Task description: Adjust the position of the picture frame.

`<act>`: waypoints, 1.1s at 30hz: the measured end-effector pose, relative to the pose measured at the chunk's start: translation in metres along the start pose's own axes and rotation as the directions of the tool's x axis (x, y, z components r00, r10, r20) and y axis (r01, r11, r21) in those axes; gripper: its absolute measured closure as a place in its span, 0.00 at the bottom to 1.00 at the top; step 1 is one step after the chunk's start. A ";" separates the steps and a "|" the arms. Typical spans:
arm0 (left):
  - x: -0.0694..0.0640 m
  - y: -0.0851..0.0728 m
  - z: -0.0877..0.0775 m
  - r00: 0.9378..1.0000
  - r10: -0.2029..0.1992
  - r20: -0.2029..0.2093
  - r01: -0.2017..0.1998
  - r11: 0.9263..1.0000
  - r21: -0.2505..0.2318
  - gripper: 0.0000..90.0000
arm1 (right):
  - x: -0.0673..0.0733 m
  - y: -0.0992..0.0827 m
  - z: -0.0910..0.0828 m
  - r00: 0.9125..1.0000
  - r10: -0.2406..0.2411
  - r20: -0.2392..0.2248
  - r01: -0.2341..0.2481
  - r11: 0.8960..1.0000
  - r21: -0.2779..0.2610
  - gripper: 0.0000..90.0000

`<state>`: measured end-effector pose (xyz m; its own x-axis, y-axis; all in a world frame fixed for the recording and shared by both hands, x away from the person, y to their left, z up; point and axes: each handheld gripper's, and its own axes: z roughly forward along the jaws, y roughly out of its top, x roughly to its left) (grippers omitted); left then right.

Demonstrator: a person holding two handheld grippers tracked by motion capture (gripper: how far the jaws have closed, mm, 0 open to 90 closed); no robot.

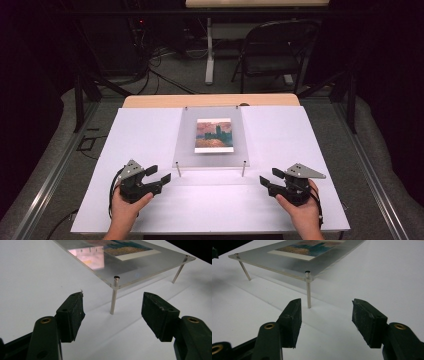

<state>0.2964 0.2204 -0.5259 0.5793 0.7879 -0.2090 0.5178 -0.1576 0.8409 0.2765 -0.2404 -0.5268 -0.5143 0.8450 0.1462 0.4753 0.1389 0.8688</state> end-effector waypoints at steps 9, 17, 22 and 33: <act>0.018 0.033 0.001 1.000 -0.020 -0.010 0.020 1.000 -0.008 0.40 | -0.004 0.025 0.021 0.999 -0.024 -0.021 0.026 0.995 0.096 0.42; 0.028 0.070 0.015 1.000 -0.001 -0.004 0.001 1.000 -0.018 0.40 | -0.024 0.059 0.050 0.998 0.038 -0.048 -0.033 0.994 0.104 0.40; 0.036 0.090 0.023 1.000 -0.003 -0.001 0.002 1.000 -0.016 0.41 | -0.030 0.082 0.065 0.999 0.012 -0.041 -0.007 0.993 0.120 0.41; 0.047 0.125 0.051 0.998 -0.058 0.018 0.058 0.998 -0.020 0.45 | -0.045 0.120 0.105 0.999 0.022 -0.049 -0.015 0.989 0.149 0.42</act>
<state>0.4206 0.2070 -0.4560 0.5597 0.7848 -0.2663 0.5380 -0.0997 0.8371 0.4316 -0.2073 -0.4789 -0.5378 0.8217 0.1884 0.5839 0.2019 0.7863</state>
